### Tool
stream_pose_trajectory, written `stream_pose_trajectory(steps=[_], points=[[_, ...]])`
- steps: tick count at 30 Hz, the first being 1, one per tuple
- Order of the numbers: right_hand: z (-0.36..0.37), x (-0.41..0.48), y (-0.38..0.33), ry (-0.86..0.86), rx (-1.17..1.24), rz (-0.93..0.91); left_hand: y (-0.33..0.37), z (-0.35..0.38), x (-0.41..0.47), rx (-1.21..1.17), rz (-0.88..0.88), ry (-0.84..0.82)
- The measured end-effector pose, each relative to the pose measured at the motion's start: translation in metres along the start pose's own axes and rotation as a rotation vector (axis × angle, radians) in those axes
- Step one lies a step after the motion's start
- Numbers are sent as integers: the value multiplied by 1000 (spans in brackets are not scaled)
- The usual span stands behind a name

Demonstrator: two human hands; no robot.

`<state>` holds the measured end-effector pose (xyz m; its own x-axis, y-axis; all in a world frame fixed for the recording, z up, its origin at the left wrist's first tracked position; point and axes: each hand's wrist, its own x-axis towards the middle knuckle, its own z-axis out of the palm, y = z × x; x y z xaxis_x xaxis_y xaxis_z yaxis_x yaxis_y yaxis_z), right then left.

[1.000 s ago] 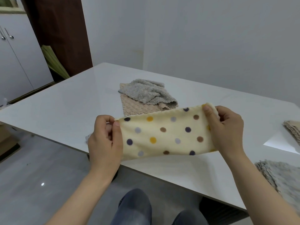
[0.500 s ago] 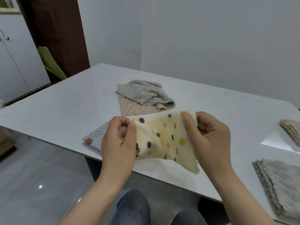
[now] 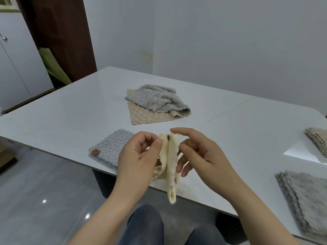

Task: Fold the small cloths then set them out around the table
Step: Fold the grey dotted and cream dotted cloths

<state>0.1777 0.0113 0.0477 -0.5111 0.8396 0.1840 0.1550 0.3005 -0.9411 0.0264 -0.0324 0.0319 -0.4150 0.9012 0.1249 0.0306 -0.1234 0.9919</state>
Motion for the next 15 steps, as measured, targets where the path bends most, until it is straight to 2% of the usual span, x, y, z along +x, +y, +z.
stream_pose_trajectory(steps=[8,15], points=[[-1,13,-4,11,-73,2,2,-2,-2,0,0,-32],[-1,20,-5,38,-294,-72,3,-6,0,13,31,-24]])
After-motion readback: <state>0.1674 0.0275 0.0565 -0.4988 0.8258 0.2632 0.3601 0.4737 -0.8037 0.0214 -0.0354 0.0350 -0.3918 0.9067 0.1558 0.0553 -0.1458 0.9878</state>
